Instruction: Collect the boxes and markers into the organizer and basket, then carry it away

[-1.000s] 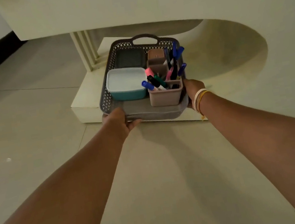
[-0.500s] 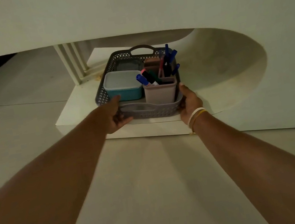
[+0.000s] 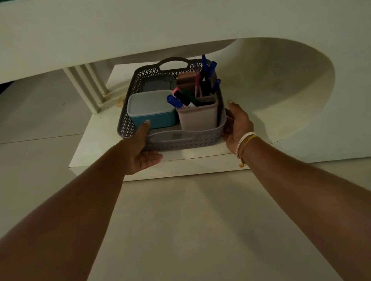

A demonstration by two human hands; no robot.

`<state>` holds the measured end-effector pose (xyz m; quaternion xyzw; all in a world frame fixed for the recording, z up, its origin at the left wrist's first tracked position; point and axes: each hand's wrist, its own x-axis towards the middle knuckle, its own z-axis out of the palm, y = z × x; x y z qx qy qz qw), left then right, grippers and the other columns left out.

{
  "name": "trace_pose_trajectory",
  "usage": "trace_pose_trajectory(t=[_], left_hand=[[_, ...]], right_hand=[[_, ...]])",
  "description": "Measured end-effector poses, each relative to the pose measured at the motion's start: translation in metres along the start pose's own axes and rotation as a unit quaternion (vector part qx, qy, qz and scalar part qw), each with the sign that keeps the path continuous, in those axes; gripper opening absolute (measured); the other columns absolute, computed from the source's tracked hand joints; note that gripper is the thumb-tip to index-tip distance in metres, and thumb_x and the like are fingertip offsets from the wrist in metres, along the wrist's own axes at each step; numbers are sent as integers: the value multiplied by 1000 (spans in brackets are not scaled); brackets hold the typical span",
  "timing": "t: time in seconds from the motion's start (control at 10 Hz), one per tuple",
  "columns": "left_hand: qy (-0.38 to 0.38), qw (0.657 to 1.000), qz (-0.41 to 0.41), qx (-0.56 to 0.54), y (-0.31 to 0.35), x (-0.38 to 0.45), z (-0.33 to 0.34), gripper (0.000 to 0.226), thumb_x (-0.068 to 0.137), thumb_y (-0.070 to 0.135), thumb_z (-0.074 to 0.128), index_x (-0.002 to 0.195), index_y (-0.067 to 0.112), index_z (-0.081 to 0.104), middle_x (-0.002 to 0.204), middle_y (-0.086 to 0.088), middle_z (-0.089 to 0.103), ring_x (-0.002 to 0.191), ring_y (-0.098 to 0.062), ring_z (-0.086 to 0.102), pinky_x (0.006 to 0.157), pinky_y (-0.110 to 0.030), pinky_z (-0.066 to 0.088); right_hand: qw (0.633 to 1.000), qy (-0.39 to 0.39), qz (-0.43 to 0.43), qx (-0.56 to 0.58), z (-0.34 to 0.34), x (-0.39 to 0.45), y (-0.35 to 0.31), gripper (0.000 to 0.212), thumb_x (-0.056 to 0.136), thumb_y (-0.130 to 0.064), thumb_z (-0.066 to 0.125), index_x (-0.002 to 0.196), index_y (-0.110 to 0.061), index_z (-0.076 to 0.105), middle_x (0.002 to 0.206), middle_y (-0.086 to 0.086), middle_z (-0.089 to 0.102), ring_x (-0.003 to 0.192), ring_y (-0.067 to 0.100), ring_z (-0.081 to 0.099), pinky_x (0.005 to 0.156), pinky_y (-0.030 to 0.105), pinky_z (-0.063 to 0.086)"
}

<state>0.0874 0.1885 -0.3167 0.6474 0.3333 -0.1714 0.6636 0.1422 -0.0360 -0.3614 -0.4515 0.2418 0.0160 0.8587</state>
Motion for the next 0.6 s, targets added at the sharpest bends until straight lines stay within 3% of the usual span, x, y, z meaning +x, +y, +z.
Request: trace_pose_trajectory(t=[0.1, 0.2, 0.3, 0.4, 0.5, 0.6], left_hand=[[102, 991, 47, -70, -19, -10, 10, 82, 78, 63, 64, 134, 12, 32, 110, -17, 62, 86, -28, 71, 68, -41, 62], [174, 979, 97, -32, -30, -28, 21, 87, 79, 65, 59, 139, 12, 26, 120, -15, 58, 100, -33, 67, 82, -48, 59], [185, 956, 141, 179, -43, -59, 34, 74, 92, 51, 51, 145, 10, 19, 141, -20, 46, 121, -38, 53, 97, -47, 49], [137, 930, 142, 311, -51, -91, 35, 66, 97, 40, 48, 146, 10, 16, 142, -22, 42, 125, -39, 49, 97, -47, 45], [125, 900, 104, 404, -42, -153, 24, 58, 99, 35, 45, 145, 9, 19, 138, -23, 41, 121, -40, 50, 93, -48, 45], [125, 889, 112, 426, -25, -196, 12, 54, 100, 33, 44, 144, 9, 21, 135, -23, 42, 119, -41, 51, 91, -49, 46]], right_hand=[[992, 93, 7, -87, 8, -9, 2, 42, 89, -42, 58, 102, -4, 72, 105, 13, 72, 96, 31, 66, 79, 34, 52], [965, 178, -14, -192, 14, -33, -4, 44, 98, -37, 43, 110, -5, 69, 116, 17, 68, 110, 34, 61, 96, 38, 48], [924, 194, -29, -329, 17, -72, -14, 39, 103, -19, 32, 132, 0, 50, 135, 22, 54, 126, 37, 50, 101, 39, 40], [895, 160, -21, -416, 15, -106, -11, 41, 102, -24, 34, 136, -7, 49, 135, 20, 55, 125, 37, 50, 98, 39, 41], [831, 80, -93, -543, 14, -172, -21, 43, 102, -31, 30, 142, -24, 44, 132, 12, 60, 121, 33, 55, 94, 38, 45], [804, -1, -137, -578, 17, -210, -40, 44, 102, -32, 30, 144, -29, 41, 140, 10, 53, 129, 30, 50, 100, 41, 45]])
